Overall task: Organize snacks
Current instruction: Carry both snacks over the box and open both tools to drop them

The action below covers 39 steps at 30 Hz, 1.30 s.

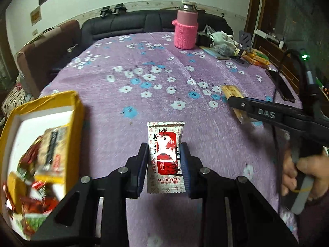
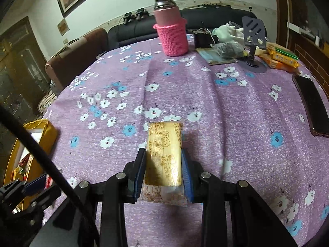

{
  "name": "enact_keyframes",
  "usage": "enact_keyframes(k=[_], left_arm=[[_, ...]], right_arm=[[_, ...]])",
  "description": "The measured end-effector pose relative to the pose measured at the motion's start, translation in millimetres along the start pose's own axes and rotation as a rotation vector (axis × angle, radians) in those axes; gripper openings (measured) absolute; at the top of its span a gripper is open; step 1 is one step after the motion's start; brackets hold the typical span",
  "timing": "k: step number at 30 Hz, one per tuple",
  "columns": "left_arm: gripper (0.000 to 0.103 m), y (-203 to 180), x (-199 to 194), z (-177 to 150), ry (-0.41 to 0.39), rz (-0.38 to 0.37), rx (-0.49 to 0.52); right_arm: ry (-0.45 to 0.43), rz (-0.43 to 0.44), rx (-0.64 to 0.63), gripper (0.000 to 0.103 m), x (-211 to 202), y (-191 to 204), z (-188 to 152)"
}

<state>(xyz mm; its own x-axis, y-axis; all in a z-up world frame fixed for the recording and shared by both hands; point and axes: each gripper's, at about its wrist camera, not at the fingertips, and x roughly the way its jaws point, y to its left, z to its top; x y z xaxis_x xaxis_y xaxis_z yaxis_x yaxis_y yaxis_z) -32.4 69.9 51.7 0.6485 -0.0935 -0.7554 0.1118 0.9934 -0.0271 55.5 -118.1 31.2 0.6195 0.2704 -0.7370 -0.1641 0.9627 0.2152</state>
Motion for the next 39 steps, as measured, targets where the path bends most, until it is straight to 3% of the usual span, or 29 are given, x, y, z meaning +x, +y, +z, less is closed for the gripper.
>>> enact_keyframes(k=[12, 18, 28, 39], left_arm=[[0.032, 58.0, -65.0, -32.5, -0.084, -0.081, -0.163], [0.032, 74.1, -82.1, -44.8, -0.098, -0.131, -0.212], [0.033, 66.6, -87.3, -60.0, -0.089, -0.134, -0.168], [0.033, 73.6, -102.1, -72.2, -0.113, -0.109, -0.164]], right_arm=[[-0.006, -0.024, -0.107, 0.033, -3.2, 39.7, -23.2], [-0.013, 0.014, -0.125, 0.032, -37.0, 59.1, -45.2], [-0.058, 0.124, -0.073, 0.032, -90.8, 90.1, -82.3], [-0.058, 0.17, -0.132, 0.032, -101.1, 134.3, -106.8]])
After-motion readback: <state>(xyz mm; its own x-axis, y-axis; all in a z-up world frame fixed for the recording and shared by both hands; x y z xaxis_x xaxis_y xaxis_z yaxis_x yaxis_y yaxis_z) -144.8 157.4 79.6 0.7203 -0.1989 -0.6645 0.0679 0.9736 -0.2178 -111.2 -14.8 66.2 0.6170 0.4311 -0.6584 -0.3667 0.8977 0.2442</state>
